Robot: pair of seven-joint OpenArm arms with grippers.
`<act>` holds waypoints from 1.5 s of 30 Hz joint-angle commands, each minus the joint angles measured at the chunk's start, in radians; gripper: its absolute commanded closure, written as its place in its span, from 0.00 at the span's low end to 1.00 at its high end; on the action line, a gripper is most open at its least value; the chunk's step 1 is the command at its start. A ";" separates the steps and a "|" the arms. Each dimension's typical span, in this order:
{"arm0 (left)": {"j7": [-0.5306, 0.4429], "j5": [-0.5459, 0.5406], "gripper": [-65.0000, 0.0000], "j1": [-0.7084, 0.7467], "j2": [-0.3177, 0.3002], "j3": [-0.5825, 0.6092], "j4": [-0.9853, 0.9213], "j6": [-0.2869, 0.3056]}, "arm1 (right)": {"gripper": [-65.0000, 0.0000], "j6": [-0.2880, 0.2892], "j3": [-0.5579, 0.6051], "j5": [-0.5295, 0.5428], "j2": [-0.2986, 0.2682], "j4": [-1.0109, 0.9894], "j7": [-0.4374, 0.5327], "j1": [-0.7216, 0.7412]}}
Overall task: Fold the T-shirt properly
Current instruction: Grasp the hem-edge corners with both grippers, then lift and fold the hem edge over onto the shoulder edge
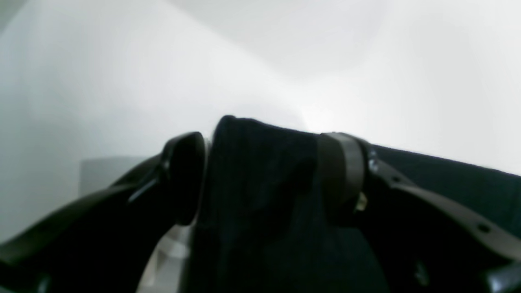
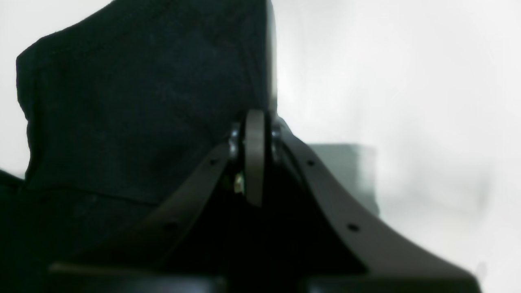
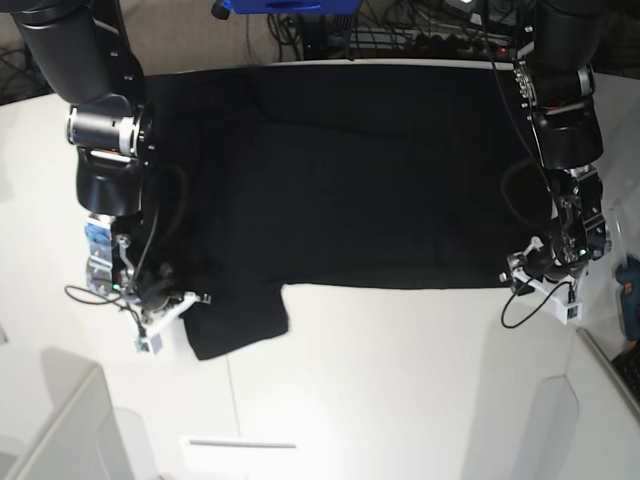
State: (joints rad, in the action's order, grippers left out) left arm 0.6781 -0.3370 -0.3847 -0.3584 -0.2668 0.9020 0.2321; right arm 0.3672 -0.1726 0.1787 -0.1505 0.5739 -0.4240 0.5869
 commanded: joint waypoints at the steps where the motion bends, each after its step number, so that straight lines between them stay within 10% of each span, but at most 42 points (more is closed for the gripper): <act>1: -0.011 -0.001 0.37 -0.030 -0.017 0.004 -0.002 -0.001 | 1.00 0.000 -0.002 -0.008 -0.007 0.008 -0.009 0.025; 5: -0.011 -0.001 0.45 -0.041 -0.017 0.004 -0.062 0.002 | 1.00 0.000 -0.002 -0.008 -0.007 0.008 -0.009 0.025; 11: -0.011 -0.007 1.00 -0.046 -0.017 0.004 -0.080 0.003 | 1.00 0.000 -0.003 -0.006 -0.007 0.013 -0.006 0.025; 21: -0.005 -0.010 1.00 -0.029 -0.024 -0.004 -0.007 0.128 | 1.00 -0.001 0.000 -0.008 -0.007 0.277 -0.014 -0.087; 41: -0.004 -0.017 1.00 0.261 -0.018 -0.104 0.443 0.132 | 1.00 -0.001 -0.003 -0.008 -0.007 0.725 -0.109 -0.321; 45: -0.004 -0.149 1.00 0.329 -0.026 -0.137 0.506 0.132 | 1.00 -0.001 -0.005 -0.006 -0.007 0.777 -0.115 -0.364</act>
State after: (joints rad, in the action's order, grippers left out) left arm 0.6994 -0.4885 -0.0376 -0.3592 -0.3939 1.3876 0.3683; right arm 0.3641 -0.1730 0.1635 -0.1467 1.3300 -0.5621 0.1982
